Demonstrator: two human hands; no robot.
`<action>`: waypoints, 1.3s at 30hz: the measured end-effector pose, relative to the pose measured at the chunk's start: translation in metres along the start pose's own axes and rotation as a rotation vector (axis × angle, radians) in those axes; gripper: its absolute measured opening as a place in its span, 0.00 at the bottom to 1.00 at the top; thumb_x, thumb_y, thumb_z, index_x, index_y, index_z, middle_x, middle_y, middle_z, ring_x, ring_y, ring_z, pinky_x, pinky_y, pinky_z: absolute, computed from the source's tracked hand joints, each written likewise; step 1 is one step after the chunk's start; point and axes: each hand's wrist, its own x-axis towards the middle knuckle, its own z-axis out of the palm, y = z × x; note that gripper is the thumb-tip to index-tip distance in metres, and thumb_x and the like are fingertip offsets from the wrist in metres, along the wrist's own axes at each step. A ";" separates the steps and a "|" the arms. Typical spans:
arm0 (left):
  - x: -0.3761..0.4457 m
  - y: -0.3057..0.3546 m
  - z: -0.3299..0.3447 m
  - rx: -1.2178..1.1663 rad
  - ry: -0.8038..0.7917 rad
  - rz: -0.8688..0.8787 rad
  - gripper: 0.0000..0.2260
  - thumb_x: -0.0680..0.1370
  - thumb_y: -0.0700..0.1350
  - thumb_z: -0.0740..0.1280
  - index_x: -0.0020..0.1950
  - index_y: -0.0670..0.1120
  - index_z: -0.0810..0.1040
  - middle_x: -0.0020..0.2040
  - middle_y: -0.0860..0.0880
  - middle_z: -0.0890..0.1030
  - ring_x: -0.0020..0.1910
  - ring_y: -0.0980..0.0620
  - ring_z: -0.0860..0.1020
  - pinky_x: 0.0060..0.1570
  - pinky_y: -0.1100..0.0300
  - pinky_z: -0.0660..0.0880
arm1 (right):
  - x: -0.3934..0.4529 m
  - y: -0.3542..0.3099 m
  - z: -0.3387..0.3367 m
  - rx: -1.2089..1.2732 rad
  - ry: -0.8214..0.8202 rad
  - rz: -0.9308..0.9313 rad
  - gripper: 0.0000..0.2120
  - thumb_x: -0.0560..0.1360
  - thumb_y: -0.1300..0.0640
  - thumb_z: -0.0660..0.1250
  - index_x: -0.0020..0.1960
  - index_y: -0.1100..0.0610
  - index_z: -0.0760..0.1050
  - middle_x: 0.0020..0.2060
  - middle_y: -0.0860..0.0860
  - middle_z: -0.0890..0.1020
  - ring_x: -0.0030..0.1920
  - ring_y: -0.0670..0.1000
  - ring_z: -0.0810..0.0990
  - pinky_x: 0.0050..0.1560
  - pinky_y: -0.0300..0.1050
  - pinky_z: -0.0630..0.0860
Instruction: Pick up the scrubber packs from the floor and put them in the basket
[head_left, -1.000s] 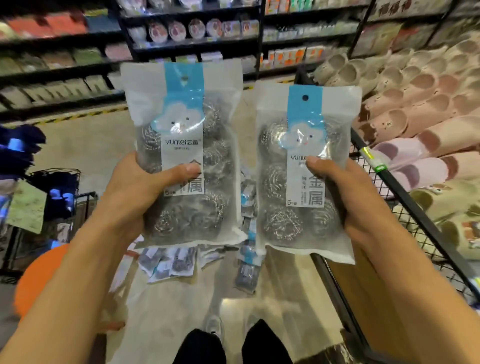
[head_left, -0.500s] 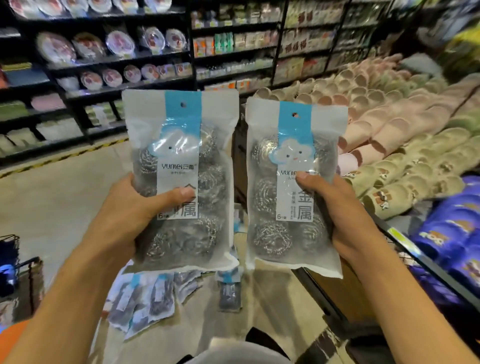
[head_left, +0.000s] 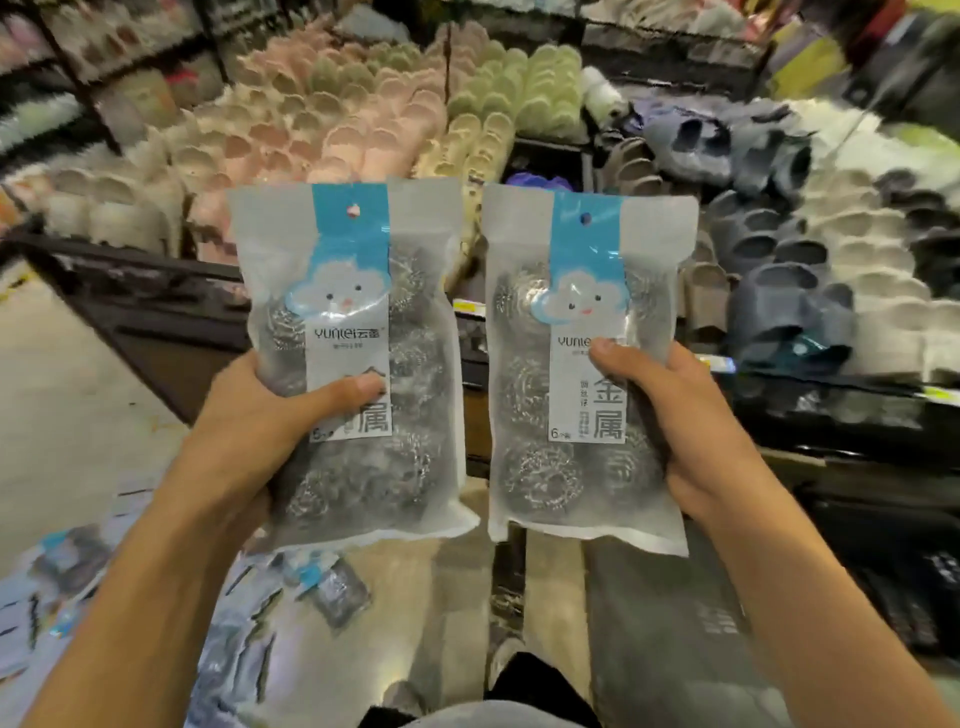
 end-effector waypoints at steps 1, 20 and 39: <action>0.003 0.002 0.025 0.023 -0.057 0.000 0.18 0.63 0.44 0.78 0.52 0.50 0.85 0.46 0.54 0.89 0.45 0.54 0.87 0.43 0.58 0.82 | -0.008 -0.003 -0.024 0.013 0.058 -0.008 0.14 0.79 0.58 0.69 0.64 0.57 0.80 0.52 0.56 0.88 0.51 0.55 0.88 0.47 0.47 0.86; -0.128 -0.030 0.574 0.157 -1.016 -0.046 0.23 0.60 0.45 0.79 0.54 0.51 0.85 0.48 0.53 0.89 0.47 0.51 0.87 0.50 0.53 0.81 | -0.239 -0.009 -0.461 0.209 1.160 -0.159 0.16 0.73 0.57 0.74 0.60 0.55 0.82 0.48 0.55 0.89 0.48 0.56 0.89 0.45 0.51 0.85; -0.191 -0.065 0.973 0.187 -1.409 -0.124 0.29 0.55 0.48 0.81 0.56 0.51 0.86 0.52 0.51 0.88 0.51 0.48 0.87 0.56 0.45 0.81 | -0.250 -0.053 -0.743 0.331 1.531 -0.121 0.13 0.77 0.58 0.71 0.61 0.55 0.81 0.49 0.53 0.89 0.48 0.53 0.89 0.43 0.46 0.86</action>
